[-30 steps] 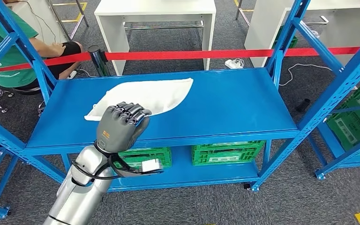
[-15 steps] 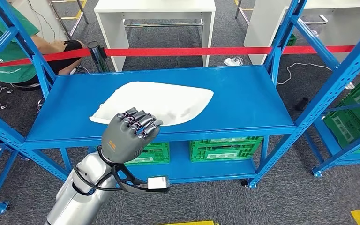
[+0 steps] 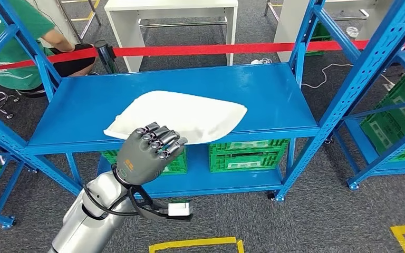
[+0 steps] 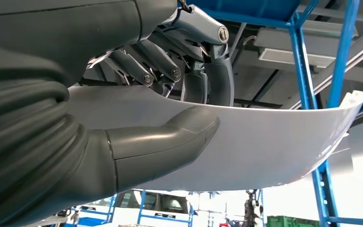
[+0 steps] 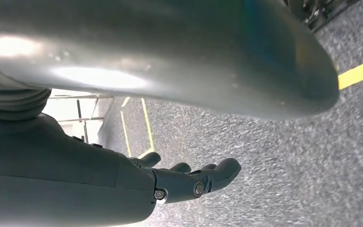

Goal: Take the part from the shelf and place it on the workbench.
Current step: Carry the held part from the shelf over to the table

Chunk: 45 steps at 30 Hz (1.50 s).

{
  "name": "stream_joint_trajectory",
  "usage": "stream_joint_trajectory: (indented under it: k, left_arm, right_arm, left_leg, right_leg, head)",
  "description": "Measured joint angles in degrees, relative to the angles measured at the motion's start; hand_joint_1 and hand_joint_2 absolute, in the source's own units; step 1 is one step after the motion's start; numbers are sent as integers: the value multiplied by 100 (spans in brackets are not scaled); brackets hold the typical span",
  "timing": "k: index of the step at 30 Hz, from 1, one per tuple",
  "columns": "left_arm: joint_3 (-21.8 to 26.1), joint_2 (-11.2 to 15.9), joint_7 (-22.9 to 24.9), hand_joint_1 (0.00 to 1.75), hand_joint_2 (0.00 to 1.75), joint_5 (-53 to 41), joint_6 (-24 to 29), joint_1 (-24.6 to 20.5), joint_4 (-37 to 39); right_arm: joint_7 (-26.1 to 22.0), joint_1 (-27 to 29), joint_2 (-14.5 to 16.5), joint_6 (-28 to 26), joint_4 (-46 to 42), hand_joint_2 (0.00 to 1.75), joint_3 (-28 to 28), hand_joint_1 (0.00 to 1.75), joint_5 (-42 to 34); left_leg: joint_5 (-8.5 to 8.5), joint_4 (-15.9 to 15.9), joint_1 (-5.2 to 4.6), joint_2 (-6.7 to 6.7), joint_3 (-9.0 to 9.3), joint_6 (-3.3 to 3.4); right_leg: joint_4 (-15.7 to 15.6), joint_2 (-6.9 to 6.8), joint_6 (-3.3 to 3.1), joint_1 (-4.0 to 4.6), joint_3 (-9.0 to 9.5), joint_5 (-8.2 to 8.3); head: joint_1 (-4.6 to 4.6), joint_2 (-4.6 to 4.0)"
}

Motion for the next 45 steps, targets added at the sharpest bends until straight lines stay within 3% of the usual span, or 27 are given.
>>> stream_joint_trajectory:
  k: [1,3,5,7,9,10,12,14,16,19,20,22,24,25,26,27,29,31,32,35,37,39,40,41,43,44,45]
  left_arm:
    - [-11,-1,6,175,175,-8,0,-13,-1]
    - [-26,0,24,175,175,-18,0,-26,3]
    - [-39,-3,44,175,175,-25,0,-26,10]
    - [-50,-7,52,175,175,-28,0,-21,21]
    - [-55,-5,52,175,175,-30,0,-2,40]
    - [-57,-5,52,175,175,-30,0,12,52]
    - [-61,-1,52,175,175,-23,-1,42,78]
    - [-62,8,41,175,175,13,-2,65,101]
    - [-69,26,-6,175,175,76,6,86,121]
    - [-85,61,-115,175,175,213,37,98,152]
    - [-88,77,-143,175,175,262,45,97,161]
    - [-91,109,-181,175,175,334,57,93,179]
    - [-98,126,-191,175,175,358,62,92,198]
    - [-104,133,-194,175,175,362,65,93,210]
    - [-111,139,-196,175,175,362,66,94,221]
    - [-116,143,-193,175,175,357,67,95,230]
    - [-117,141,-181,175,175,340,68,86,232]
    - [-104,134,-169,175,175,328,70,64,222]
    - [-91,132,-162,175,175,320,71,50,219]
    - [-37,120,-145,175,175,288,73,24,213]
    - [14,92,-142,175,175,292,74,9,210]
    - [80,61,-138,175,175,299,74,2,210]
    - [112,52,-132,175,175,297,74,2,211]
    - [144,48,-123,175,175,290,74,6,213]
    - [204,48,-97,175,175,258,74,20,214]
    - [234,48,-82,175,175,244,74,27,210]
    - [264,48,-68,175,175,234,74,33,201]
  right_arm:
    - [0,-1,9,-10,0,0,-2,0,3]
    - [0,-2,23,-17,0,0,-3,0,17]
    - [-7,0,31,-19,0,0,-4,0,36]
    - [-7,2,31,-21,0,0,-4,0,48]
    - [1,1,29,-21,0,0,-4,0,60]
    - [0,1,27,-21,0,0,-4,0,70]
    - [0,2,24,-25,0,0,-4,0,94]
    - [2,-9,21,-42,0,0,-4,0,108]
    - [1,-19,20,-80,0,0,-4,0,114]
    - [-1,-23,19,-148,0,0,-4,0,129]
    - [-3,-26,16,-157,-1,0,-5,0,128]
    - [-4,-32,6,-169,-2,0,-6,0,116]
    - [-1,-31,-4,-172,-2,0,-7,0,104]
    - [1,-29,-8,-172,-2,0,-8,0,101]
    - [1,-28,-13,-174,-2,0,-8,0,99]
    - [0,-29,-19,-178,-2,0,-9,0,96]
    - [1,-35,-25,-192,-2,0,-10,0,91]
    - [0,-45,-27,-204,-2,0,-10,0,90]
    - [0,-53,-27,-210,-2,0,-10,0,91]
    - [-5,-69,-31,-224,-2,0,-10,0,96]
    - [-6,-73,-36,-233,-2,0,-12,0,85]
    - [-1,-85,-43,-242,-2,0,-17,0,71]
    - [1,-91,-48,-244,-2,0,-19,0,73]
    - [1,-94,-55,-248,-2,0,-21,0,79]
    - [2,-95,-74,-257,-2,0,-23,0,95]
    - [2,-101,-82,-262,-3,0,-24,0,98]
    - [5,-111,-90,-265,-4,0,-24,0,101]
  left_leg:
    - [4,-166,-33,3,84,29]
    - [98,-254,-71,11,46,82]
    - [257,-376,-51,22,12,146]
    - [452,-452,-18,32,-84,185]
    - [584,-437,-16,40,-259,202]
    - [638,-417,-16,47,-353,199]
    - [737,-359,-9,59,-546,179]
    - [818,-264,-2,59,-727,132]
    - [871,-183,-8,58,-816,70]
    - [950,-177,-4,53,-829,-31]
    - [880,-138,5,48,-861,-70]
    - [452,226,35,41,-1013,-145]
    - [-71,922,58,41,-1192,-205]
    - [-186,1217,65,41,-1218,-221]
    - [-179,1366,69,41,-1170,-225]
    - [-81,1316,71,40,-1027,-218]
    - [107,651,72,29,-458,-170]
    - [80,-71,43,4,44,-105]
    - [38,-244,21,-6,135,-69]
    - [170,-345,-7,5,87,72]
    - [326,-398,14,24,-4,168]
    - [474,-399,8,30,-170,217]
    - [545,-391,0,32,-269,224]
    - [616,-377,-7,36,-375,225]
    - [745,-331,-10,40,-588,209]
    - [802,-293,-9,41,-685,193]
    - [850,-252,-16,40,-768,168]
  right_leg:
    - [-19,-1,36,-17,-2,44]
    - [-93,-7,128,-37,8,136]
    - [-90,-1,194,-39,-24,69]
    - [295,6,229,-36,-152,-394]
    - [976,4,261,-28,-307,-884]
    - [1223,4,275,-27,-323,-963]
    - [1168,-1,291,-30,-84,-799]
    - [473,-14,287,-29,474,-661]
    - [-19,-6,201,-6,807,-701]
    - [-91,-2,44,8,769,-669]
    - [-102,-11,2,4,732,-608]
    - [-126,-31,-62,-13,623,-475]
    - [-123,-34,-73,-11,479,-353]
    - [-118,-35,-67,-10,404,-291]
    - [-114,-37,-58,-9,325,-228]
    - [-110,-38,-47,-9,252,-166]
    - [-106,-34,-12,-10,127,-51]
    - [-118,-28,47,-11,69,50]
    - [-137,-27,86,-19,64,102]
    - [-191,-17,209,-46,49,187]
    - [99,-8,244,-41,-70,-169]
    - [785,-7,252,-29,-267,-758]
    - [1125,-7,256,-22,-332,-928]
    - [1348,-7,255,-12,-330,-956]
    - [1235,-9,241,6,-41,-699]
    - [904,-13,228,10,248,-590]
    - [484,-17,210,23,558,-597]
  head:
    - [-8,0]
    - [-31,0]
    - [-35,0]
    - [-24,0]
    - [-13,0]
    - [-12,0]
    - [-11,0]
    - [-8,0]
    - [-7,-1]
    - [2,-1]
    - [-2,-1]
    - [-9,-1]
    - [-14,-1]
    - [-14,0]
    - [-15,0]
    - [-15,0]
    - [-14,0]
    - [-11,0]
    - [-18,0]
    - [-39,-1]
    - [-28,-1]
    - [-15,-1]
    - [-14,-1]
    - [-14,-1]
    - [-13,-1]
    - [-13,0]
    - [-10,0]
